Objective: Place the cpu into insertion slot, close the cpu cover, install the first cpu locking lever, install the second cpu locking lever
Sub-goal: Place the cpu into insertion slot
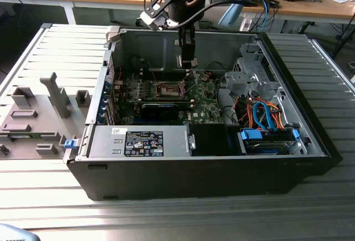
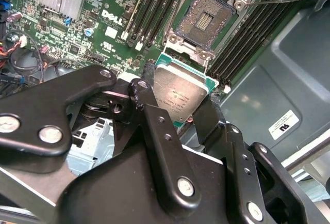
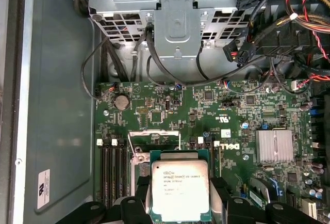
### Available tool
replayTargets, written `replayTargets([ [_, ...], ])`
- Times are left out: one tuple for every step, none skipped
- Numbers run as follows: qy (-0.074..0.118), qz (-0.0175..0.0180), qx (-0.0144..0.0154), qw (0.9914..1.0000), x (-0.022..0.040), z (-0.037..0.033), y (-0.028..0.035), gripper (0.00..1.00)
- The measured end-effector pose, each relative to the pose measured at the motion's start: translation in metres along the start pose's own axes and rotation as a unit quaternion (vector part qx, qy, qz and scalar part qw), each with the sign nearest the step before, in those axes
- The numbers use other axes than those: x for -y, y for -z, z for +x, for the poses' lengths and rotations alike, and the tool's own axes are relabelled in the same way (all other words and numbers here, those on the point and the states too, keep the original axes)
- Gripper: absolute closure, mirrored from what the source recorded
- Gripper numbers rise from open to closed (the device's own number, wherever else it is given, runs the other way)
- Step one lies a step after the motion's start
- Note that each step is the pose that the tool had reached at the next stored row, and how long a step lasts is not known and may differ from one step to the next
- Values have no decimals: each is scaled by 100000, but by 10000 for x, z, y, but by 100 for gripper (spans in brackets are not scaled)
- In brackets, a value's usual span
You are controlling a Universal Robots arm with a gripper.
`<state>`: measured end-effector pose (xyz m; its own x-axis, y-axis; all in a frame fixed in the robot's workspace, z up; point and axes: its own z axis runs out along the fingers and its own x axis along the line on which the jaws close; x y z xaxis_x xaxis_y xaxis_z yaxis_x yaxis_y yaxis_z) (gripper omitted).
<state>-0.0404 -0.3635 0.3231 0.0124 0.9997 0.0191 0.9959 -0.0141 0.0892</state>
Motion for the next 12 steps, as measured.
replayTargets([
  [0, 1, 2, 100000, 0, 0, -2, 45],
  [-5, 1, 2, 100000, 1, 0, -3, 45],
  [-3, 1, 0, 100000, 1, 0, -6, 45],
  [-2, 0, 2, 100000, 1, 0, -8, 45],
  [-1, 1, 3, 100000, 2, 0, -11, 45],
  [-2, 0, 2, 100000, 2, 0, -16, 45],
  [-2, 1, 3, 100000, 3, 0, -17, 45],
  [-1, -2, 2, 100000, 3, 0, -18, 45],
  [-9, 1, 4, 100000, 5, 0, -18, 45],
  [-3, 0, 4, 100000, 6, -1, -19, 45],
  [-2, -1, 4, 100000, 7, -1, -20, 45],
  [-4, 0, 2, 100000, 8, 0, -21, 45],
])
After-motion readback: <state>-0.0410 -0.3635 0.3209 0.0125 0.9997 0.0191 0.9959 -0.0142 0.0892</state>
